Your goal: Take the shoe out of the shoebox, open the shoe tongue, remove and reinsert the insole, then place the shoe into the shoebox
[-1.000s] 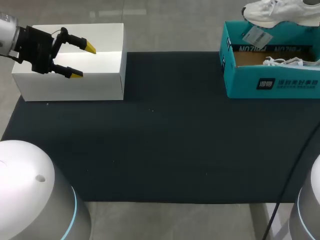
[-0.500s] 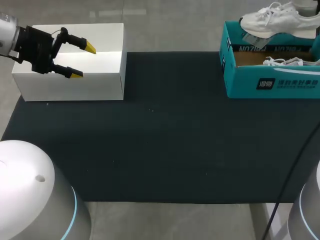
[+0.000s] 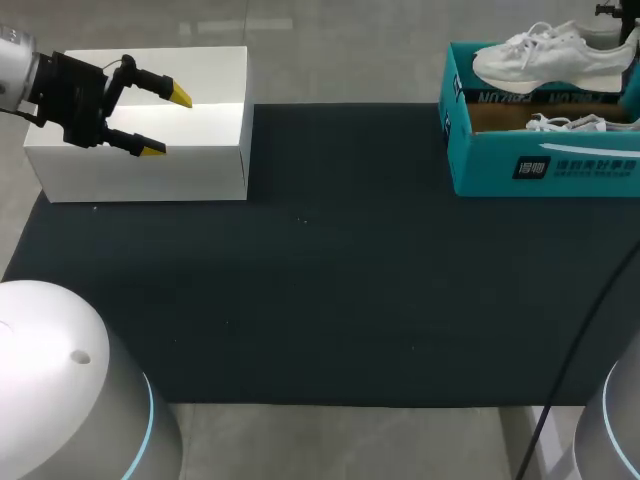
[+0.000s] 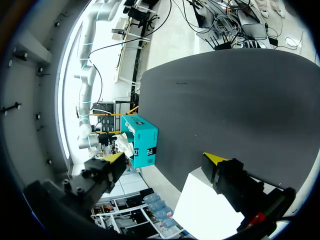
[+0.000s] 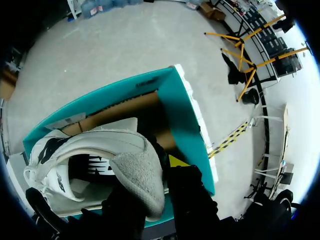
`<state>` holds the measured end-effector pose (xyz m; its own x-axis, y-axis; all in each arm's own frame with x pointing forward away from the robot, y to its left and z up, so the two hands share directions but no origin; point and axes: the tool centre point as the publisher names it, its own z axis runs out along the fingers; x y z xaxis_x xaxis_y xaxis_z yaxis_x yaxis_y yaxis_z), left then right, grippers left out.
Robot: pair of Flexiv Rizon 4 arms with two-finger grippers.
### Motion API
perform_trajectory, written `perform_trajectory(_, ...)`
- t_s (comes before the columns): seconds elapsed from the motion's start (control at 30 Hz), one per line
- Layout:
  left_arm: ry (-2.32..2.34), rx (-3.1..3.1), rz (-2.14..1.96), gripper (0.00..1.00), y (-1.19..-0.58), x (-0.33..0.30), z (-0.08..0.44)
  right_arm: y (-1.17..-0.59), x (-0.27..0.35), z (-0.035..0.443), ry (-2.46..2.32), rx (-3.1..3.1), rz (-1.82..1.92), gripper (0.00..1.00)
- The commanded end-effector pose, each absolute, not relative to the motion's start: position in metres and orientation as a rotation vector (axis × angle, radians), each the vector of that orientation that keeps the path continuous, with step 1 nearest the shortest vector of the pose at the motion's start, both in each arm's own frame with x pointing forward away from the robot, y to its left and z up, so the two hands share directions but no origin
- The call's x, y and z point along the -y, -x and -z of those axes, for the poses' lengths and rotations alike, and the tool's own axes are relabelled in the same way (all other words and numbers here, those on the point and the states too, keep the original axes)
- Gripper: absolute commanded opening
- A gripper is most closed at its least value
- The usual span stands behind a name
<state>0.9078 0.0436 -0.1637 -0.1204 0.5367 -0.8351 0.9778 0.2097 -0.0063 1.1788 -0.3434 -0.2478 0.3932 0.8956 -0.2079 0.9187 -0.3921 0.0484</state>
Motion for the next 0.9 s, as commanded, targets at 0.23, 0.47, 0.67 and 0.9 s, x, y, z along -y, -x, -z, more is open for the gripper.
perform_trajectory(0.23, -1.423, -1.764, 0.77, 1.0, -0.908, -0.044, 0.163, -1.191, 0.349, 0.274, -2.525, -1.631, 0.24, 0.0)
perform_trajectory(0.47, -1.423, -1.764, 0.77, 1.0, -0.908, -0.044, 0.163, -1.193, 0.352, 0.292, -2.5, -1.606, 0.295, 0.0)
perform_trajectory(0.67, -1.423, -1.764, 0.77, 1.0, -0.908, -0.044, 0.163, -1.195, 0.356, 0.308, -2.52, -1.563, 0.336, 0.0)
perform_trajectory(0.9, -1.423, -1.764, 0.77, 1.0, -0.908, -0.044, 0.163, -1.198, 0.362, 0.321, -2.543, -1.491, 0.355, 0.0)
